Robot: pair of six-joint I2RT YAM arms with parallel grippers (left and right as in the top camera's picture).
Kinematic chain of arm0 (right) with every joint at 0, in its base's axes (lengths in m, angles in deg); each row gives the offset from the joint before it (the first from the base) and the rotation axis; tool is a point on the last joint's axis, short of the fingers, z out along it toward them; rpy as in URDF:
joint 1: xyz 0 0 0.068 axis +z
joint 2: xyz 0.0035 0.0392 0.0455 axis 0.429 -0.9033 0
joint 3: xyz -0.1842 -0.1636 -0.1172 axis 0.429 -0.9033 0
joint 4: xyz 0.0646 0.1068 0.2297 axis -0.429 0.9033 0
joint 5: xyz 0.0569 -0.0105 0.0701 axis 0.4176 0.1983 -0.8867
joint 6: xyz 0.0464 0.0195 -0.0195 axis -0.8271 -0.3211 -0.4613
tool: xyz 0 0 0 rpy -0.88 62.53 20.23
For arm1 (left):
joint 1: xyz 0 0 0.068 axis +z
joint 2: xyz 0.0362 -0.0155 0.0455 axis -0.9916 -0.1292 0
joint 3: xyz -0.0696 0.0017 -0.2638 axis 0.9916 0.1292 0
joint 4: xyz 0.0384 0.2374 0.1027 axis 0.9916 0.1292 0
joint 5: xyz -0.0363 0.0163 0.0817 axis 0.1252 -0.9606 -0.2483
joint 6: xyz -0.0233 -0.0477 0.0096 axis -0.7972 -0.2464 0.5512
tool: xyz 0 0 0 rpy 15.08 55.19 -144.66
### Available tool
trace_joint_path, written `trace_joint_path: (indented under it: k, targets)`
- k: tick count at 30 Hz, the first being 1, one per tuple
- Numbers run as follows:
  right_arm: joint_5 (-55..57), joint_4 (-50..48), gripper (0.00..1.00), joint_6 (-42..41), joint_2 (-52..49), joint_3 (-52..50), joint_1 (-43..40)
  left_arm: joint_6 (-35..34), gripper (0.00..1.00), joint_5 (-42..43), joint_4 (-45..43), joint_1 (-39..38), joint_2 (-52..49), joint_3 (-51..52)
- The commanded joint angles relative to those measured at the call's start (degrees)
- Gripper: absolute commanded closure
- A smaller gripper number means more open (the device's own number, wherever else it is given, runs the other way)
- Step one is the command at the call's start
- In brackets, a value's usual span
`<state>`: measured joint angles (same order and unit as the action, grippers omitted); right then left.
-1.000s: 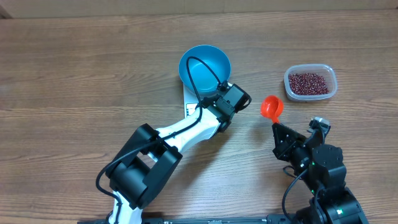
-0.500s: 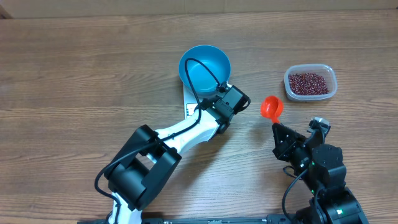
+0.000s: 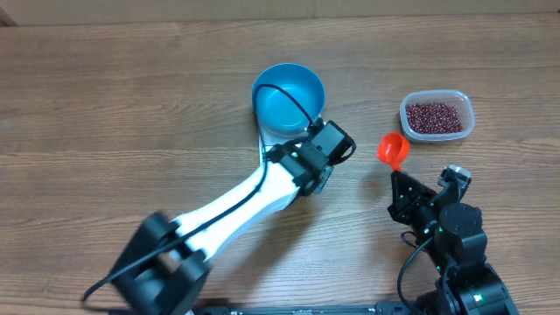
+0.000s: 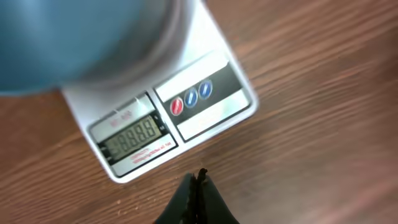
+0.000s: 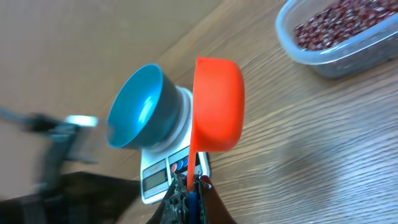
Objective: Scoop item into bowl and weigh 150g on scale
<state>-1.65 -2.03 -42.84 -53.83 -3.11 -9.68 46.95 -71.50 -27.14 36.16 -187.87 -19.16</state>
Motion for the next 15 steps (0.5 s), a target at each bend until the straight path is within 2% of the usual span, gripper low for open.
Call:
trace_joint_path:
  k: [1, 3, 4, 6, 7, 8, 9, 10, 13, 15]
  targets:
    - [2.84, -0.24, 0.96, 0.44, 0.46, 0.94, -0.37, -0.79, 0.94, 0.57, 0.39, 0.13, 8.61, -1.60]
    - [2.84, -0.26, 0.96, 0.44, 0.46, 0.94, -0.37, -0.79, 0.90, -0.42, 0.42, 0.68, 12.37, -1.60]
    - [2.82, -0.26, 0.96, 0.44, 0.46, 0.94, -0.37, -0.79, 0.75, -1.29, 0.42, 1.27, 15.50, -1.60]
    - [2.82, -0.28, 0.96, 0.44, 0.46, 0.94, -0.37, -0.76, 0.58, -2.64, 0.59, 2.14, 18.62, -1.60]
    - [2.84, -0.28, 0.96, 0.46, 0.46, 0.94, -0.37, -0.81, 0.44, -3.43, 0.79, 2.73, 20.15, -1.60]
    - [2.84, -0.31, 0.96, 0.46, 0.46, 0.96, -0.37, -0.76, 0.26, -4.07, 1.09, 3.32, 21.51, -1.60]
    - [2.82, -0.28, 0.96, 0.46, 0.46, 1.01, -0.37, -0.79, 0.04, -5.11, 1.95, 4.55, 23.80, -1.60]
    - [2.82, -0.28, 0.96, 0.48, 0.46, 1.07, -0.37, -0.79, 0.00, -5.40, 2.47, 5.38, 25.14, -1.60]
    - [2.82, -0.33, 0.96, 0.90, 0.35, 2.01, -0.37, -0.79, 0.00, -5.35, 4.61, 9.09, 29.77, -1.60]
    - [2.84, -0.22, 0.96, 4.17, -0.02, 3.67, -0.37, -0.81, 0.00, -5.35, 5.97, 12.44, 32.98, -1.60]
